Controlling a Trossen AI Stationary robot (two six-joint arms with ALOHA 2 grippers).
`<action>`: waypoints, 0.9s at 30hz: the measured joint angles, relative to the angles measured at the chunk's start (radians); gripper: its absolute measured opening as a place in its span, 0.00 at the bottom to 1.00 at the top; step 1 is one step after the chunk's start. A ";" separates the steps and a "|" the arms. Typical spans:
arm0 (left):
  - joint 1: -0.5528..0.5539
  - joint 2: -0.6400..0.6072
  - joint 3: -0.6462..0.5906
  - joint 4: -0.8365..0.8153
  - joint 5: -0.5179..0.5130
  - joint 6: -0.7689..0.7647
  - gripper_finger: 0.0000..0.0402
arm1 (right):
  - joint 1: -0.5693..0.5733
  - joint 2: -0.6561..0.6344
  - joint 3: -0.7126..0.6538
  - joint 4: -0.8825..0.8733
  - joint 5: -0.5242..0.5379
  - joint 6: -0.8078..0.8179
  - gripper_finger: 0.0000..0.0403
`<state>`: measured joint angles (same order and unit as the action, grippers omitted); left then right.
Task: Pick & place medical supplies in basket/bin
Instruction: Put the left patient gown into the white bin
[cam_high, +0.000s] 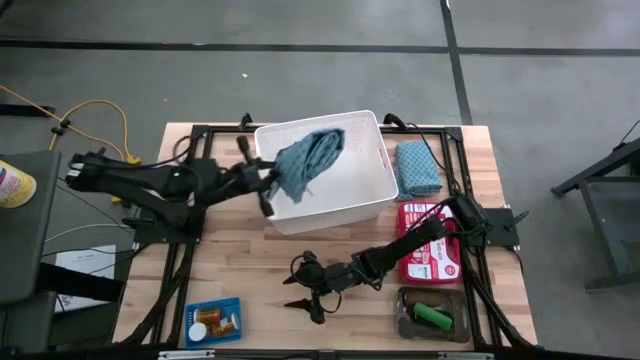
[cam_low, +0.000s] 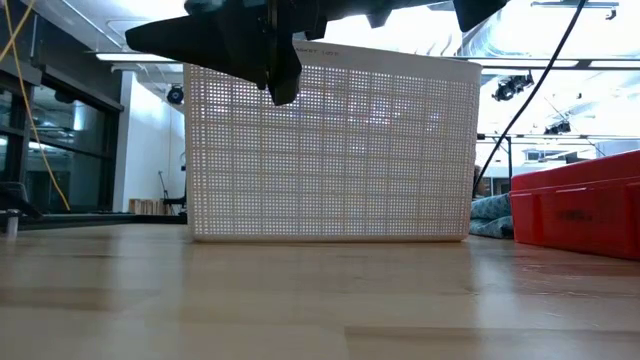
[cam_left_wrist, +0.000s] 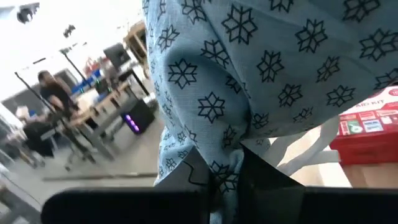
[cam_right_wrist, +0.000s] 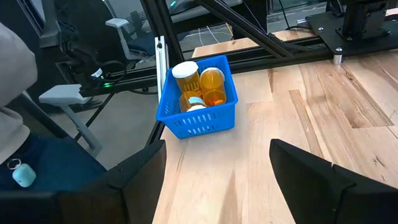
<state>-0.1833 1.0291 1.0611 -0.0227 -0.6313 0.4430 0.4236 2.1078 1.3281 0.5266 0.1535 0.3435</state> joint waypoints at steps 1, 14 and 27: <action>0.020 0.013 0.000 0.000 0.011 -0.020 0.03 | 0.000 0.000 0.000 0.000 0.000 0.000 0.68; 0.237 0.121 0.000 -0.037 0.089 -0.011 0.03 | 0.000 0.000 0.000 0.000 0.000 0.000 0.68; 0.406 0.273 0.000 -0.187 0.444 -0.187 0.03 | 0.000 0.000 0.000 0.000 0.000 0.000 0.68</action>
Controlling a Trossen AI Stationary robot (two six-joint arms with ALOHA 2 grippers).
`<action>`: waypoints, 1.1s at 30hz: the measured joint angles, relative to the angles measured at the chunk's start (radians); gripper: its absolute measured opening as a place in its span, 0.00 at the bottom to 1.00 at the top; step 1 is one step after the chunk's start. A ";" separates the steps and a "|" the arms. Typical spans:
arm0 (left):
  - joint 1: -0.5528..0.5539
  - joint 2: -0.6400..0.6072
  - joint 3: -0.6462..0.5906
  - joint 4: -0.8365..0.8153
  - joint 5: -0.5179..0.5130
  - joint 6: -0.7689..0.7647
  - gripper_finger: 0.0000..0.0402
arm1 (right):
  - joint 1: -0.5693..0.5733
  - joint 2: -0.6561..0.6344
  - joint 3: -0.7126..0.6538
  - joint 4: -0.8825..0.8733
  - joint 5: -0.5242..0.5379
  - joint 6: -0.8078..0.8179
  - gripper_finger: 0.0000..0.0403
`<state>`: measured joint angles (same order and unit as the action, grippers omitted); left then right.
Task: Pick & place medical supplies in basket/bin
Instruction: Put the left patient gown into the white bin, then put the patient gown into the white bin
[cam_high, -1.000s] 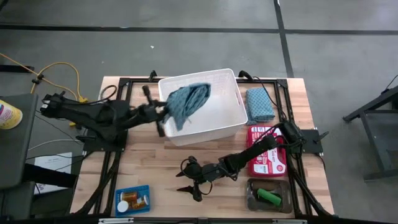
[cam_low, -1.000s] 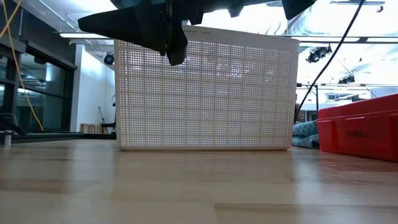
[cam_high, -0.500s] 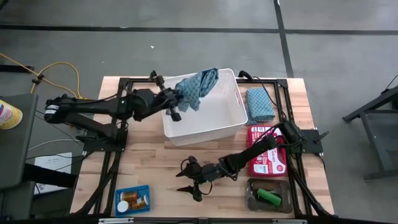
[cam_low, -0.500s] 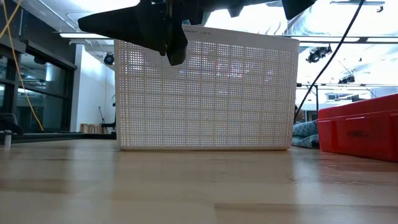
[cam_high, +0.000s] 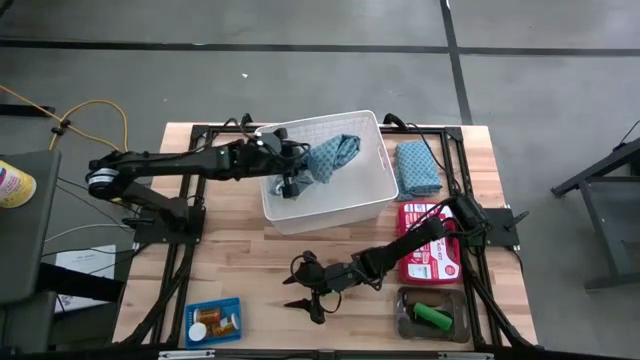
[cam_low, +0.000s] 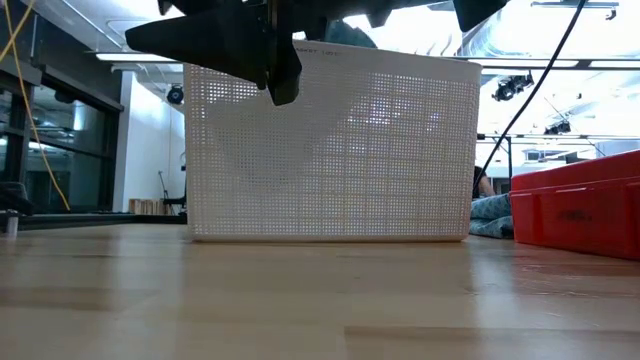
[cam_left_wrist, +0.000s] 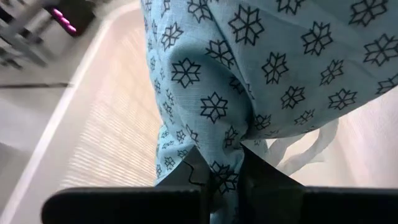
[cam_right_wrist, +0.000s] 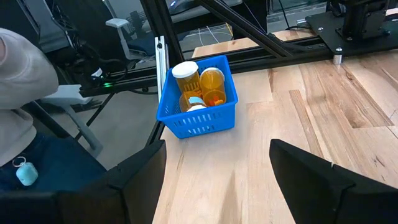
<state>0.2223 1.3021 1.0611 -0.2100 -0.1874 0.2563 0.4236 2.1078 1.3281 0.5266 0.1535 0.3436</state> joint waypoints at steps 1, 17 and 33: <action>0.006 0.015 0.000 0.000 0.010 -0.001 0.03 | 0.000 0.000 0.000 0.000 0.000 0.000 0.68; 0.046 0.122 0.000 -0.032 0.089 -0.016 0.04 | 0.000 0.000 0.000 0.000 0.000 0.000 0.68; 0.046 0.121 0.000 -0.028 0.117 -0.070 0.36 | 0.000 0.000 0.000 0.000 0.000 0.000 0.68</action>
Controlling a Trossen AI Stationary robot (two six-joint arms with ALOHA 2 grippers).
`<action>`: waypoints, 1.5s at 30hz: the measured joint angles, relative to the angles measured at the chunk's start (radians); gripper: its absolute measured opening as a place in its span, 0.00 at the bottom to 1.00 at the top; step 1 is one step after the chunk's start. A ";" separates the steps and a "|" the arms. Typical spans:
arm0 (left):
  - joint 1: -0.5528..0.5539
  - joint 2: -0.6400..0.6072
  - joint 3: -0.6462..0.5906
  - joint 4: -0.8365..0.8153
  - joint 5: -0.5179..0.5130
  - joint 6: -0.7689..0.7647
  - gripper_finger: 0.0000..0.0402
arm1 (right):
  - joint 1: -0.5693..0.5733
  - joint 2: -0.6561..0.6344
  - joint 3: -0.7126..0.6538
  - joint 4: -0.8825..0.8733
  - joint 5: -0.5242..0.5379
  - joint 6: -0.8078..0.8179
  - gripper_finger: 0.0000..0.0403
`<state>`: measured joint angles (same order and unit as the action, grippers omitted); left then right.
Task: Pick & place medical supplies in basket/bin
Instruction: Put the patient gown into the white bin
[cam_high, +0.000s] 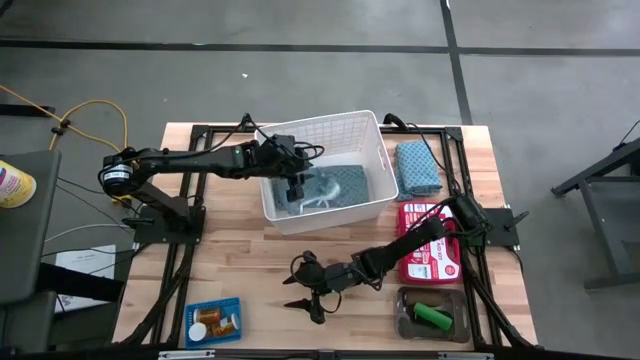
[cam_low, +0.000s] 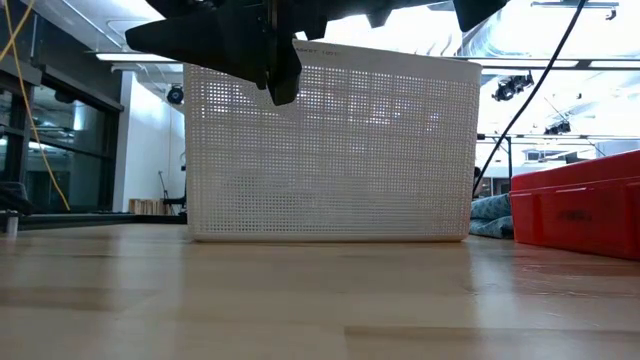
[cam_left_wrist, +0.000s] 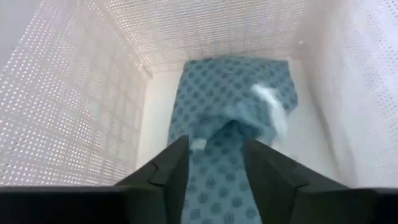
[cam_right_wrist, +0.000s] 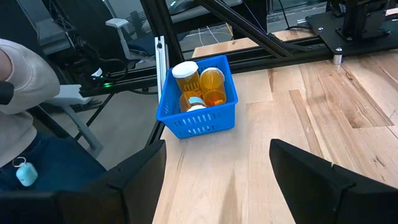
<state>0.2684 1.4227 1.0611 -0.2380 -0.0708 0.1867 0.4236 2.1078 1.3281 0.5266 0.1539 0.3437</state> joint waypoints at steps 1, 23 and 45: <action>0.000 0.000 0.000 0.000 0.006 0.000 0.38 | 0.000 0.000 0.000 0.000 0.000 0.000 0.68; -0.080 -0.260 0.007 -0.069 -0.013 0.017 0.44 | 0.000 0.000 0.000 0.000 0.000 0.000 0.68; -0.299 -0.477 0.008 -0.220 -0.012 -0.090 0.44 | 0.000 0.000 0.000 0.000 0.000 0.000 0.68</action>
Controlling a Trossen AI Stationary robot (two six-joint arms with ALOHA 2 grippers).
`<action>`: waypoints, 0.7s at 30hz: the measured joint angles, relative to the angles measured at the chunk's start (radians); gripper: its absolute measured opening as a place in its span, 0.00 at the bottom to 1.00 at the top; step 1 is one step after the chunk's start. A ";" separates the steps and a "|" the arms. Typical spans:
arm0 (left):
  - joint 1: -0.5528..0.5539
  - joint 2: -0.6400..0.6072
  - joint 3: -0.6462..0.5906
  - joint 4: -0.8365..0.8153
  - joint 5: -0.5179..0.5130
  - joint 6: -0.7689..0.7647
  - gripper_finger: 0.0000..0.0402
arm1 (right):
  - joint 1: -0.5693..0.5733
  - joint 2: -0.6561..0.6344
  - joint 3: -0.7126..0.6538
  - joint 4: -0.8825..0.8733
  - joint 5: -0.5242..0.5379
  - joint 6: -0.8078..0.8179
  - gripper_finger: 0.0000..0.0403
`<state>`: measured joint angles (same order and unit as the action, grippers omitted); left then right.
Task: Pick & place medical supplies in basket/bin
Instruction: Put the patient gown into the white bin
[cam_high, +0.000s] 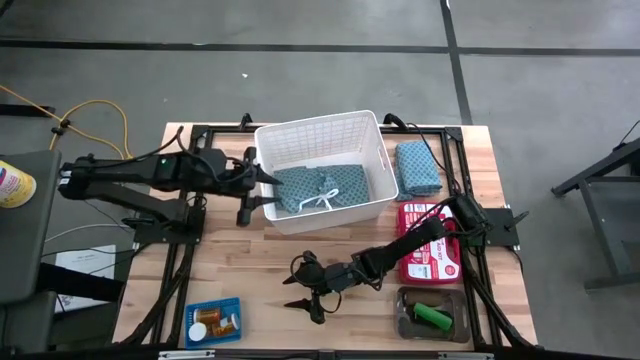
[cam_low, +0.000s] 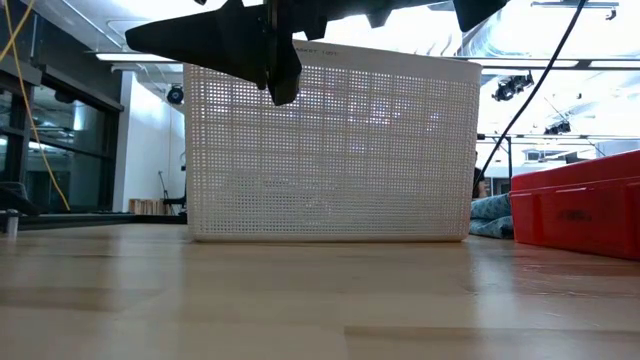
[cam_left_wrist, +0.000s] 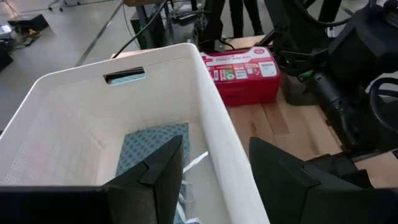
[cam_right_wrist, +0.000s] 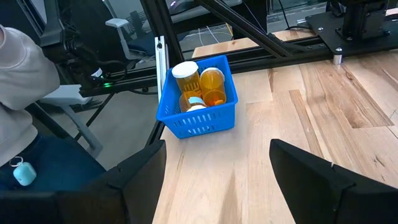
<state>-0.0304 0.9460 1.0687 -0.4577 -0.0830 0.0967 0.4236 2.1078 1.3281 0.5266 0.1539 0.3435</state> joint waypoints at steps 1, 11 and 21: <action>-0.003 0.001 0.000 0.000 0.000 0.000 0.44 | 0.000 0.000 0.000 0.000 0.000 0.000 0.68; -0.056 0.002 0.000 -0.010 0.000 -0.015 0.44 | 0.000 0.000 0.000 0.000 0.000 0.000 0.68; -0.127 -0.020 -0.003 -0.062 0.000 -0.056 0.44 | 0.000 0.000 0.000 0.000 0.000 0.000 0.68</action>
<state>-0.1569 0.9263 1.0662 -0.5197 -0.0833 0.0405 0.4232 2.1078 1.3281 0.5265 0.1539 0.3436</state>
